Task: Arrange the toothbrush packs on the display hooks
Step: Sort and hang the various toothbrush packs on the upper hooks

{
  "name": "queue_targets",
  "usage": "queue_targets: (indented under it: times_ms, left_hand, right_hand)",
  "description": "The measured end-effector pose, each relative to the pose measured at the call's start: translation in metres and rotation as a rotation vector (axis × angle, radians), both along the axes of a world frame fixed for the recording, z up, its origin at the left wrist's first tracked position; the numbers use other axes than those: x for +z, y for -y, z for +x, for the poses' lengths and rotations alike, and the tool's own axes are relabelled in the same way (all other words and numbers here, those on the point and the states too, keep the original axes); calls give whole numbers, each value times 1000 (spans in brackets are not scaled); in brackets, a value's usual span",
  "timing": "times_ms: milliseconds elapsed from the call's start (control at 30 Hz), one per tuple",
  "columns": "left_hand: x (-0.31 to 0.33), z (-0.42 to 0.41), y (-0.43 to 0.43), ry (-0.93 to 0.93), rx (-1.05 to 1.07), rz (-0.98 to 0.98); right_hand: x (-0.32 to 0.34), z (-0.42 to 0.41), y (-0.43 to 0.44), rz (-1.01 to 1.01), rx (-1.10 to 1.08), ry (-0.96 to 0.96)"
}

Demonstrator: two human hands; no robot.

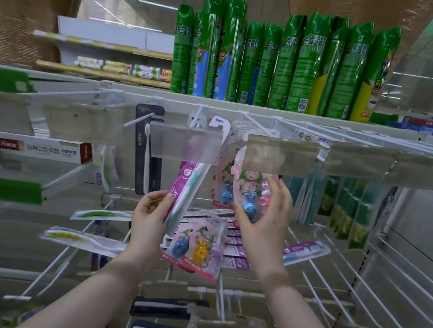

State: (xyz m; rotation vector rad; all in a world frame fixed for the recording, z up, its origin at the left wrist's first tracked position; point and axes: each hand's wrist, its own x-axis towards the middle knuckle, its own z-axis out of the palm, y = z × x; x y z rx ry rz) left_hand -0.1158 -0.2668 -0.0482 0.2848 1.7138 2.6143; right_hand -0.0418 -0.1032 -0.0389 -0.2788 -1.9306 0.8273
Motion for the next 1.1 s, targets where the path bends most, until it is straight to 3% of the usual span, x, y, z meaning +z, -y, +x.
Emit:
queue_targets:
  times_ms: [1100]
  left_hand:
    - [-6, -10, -3, -25, 0, -4]
  right_hand:
    - [-12, -10, 3, 92, -56, 245]
